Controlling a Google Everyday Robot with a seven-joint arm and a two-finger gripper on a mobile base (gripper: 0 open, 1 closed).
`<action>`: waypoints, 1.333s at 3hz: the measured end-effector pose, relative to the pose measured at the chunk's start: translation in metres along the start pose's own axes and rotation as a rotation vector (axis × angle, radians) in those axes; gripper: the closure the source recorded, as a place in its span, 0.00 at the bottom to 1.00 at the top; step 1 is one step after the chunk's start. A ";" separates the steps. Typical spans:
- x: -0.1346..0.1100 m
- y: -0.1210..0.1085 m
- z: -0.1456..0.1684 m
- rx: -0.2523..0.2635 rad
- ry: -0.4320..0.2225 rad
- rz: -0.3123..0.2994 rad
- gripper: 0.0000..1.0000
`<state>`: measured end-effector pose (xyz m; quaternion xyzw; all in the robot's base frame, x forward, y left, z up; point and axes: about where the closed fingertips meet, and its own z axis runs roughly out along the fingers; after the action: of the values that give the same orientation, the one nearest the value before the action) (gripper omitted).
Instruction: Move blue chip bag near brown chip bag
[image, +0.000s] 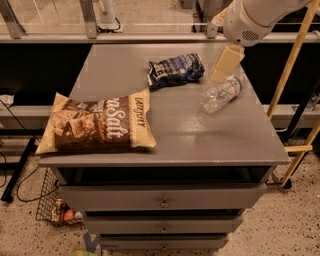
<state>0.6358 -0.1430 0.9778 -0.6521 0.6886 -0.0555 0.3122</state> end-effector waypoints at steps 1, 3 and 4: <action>-0.018 -0.021 0.023 0.061 0.027 -0.024 0.00; -0.053 -0.057 0.073 0.158 0.072 -0.081 0.00; -0.075 -0.048 0.096 0.129 0.058 -0.124 0.00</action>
Offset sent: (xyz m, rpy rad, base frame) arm 0.0940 0.0653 -0.0064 -0.1125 -0.2007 -0.0561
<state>0.7223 -0.0485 0.9507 -0.6701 0.6507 -0.1378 0.3295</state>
